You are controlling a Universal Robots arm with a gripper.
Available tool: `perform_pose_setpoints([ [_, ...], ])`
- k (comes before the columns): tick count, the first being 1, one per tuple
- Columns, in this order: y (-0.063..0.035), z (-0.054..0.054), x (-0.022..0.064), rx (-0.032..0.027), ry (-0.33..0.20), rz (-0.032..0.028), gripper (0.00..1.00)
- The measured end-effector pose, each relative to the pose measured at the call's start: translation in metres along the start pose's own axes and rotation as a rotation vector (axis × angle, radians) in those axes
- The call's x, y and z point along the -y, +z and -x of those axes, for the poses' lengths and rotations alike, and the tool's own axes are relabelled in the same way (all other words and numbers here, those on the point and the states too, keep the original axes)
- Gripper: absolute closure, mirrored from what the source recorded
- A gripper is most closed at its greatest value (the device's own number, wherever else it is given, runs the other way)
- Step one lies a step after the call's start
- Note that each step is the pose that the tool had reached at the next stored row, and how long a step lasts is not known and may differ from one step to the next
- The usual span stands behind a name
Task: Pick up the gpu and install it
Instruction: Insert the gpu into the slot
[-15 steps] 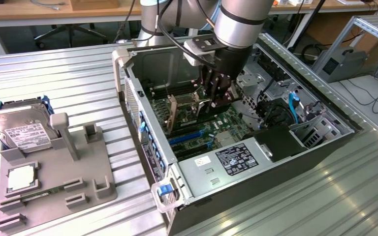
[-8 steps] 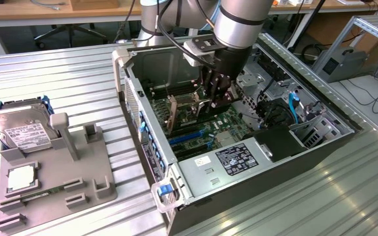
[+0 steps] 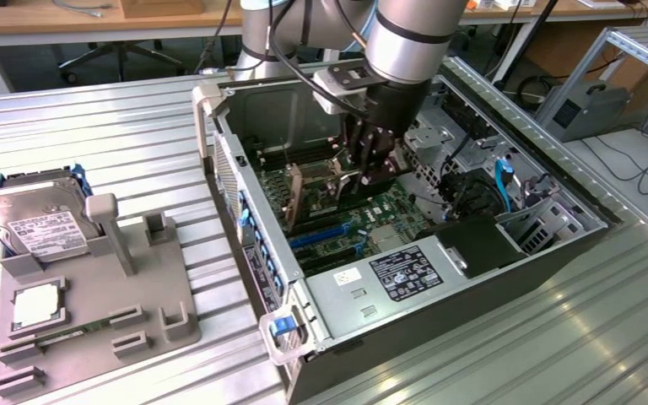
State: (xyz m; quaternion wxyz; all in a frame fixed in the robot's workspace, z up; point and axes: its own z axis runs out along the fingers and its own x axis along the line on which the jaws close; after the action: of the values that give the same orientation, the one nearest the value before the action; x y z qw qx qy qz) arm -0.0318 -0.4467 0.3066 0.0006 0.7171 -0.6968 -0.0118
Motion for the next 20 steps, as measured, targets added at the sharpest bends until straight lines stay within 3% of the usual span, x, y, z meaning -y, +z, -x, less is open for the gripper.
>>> perform_pose_setpoints([
  [6,0.0000,-0.0041,-0.0014,0.0000,0.000,-0.0003,0.73],
  [14,0.0060,-0.0042,-0.0036,-0.0004,0.000,-0.0134,0.73],
  [20,0.0086,-0.0055,-0.0054,-0.0004,0.000,-0.0138,0.73],
])
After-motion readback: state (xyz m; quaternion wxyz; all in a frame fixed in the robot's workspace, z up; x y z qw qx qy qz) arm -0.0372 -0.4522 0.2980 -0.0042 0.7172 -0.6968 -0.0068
